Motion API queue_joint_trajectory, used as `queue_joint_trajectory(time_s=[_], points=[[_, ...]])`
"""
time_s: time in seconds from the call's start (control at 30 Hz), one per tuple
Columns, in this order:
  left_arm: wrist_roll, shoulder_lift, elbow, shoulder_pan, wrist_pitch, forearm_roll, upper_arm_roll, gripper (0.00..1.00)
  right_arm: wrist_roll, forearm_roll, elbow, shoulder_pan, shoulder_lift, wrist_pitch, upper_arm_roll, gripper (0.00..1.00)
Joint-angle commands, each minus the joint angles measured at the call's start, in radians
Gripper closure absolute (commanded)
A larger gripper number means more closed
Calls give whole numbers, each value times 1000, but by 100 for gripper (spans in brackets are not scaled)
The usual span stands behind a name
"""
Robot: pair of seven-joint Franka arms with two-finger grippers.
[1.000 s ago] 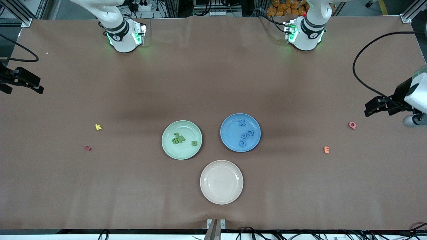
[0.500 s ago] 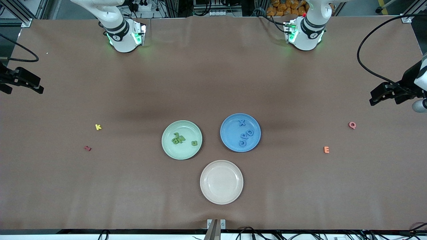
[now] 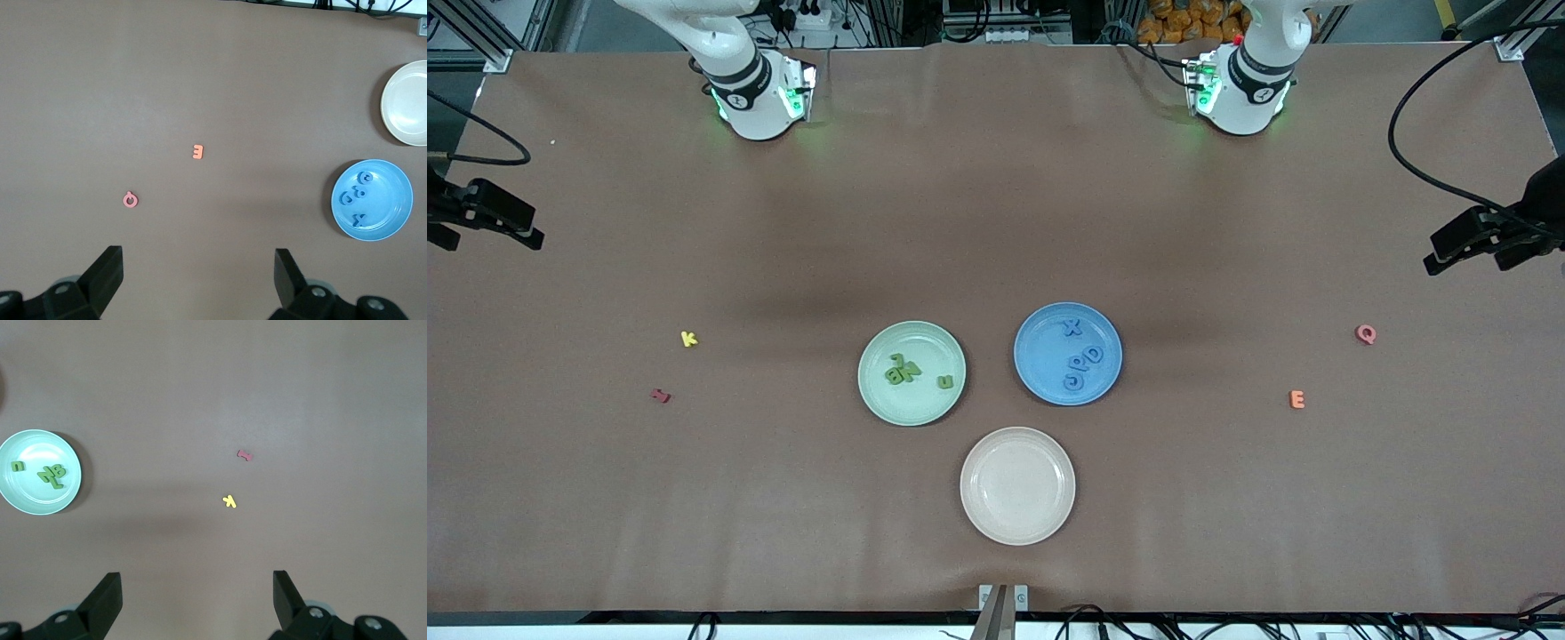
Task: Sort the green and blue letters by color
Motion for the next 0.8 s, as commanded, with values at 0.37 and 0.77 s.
queue_joint_trajectory(time_s=[0.37, 0.77], points=[[49, -12, 4, 6, 4, -16, 5, 0, 14, -15, -10, -7, -13, -9, 8, 0], [46, -32, -7, -4, 30, -16, 6, 0, 14, -18, -17, -6, -13, -9, 8, 0]])
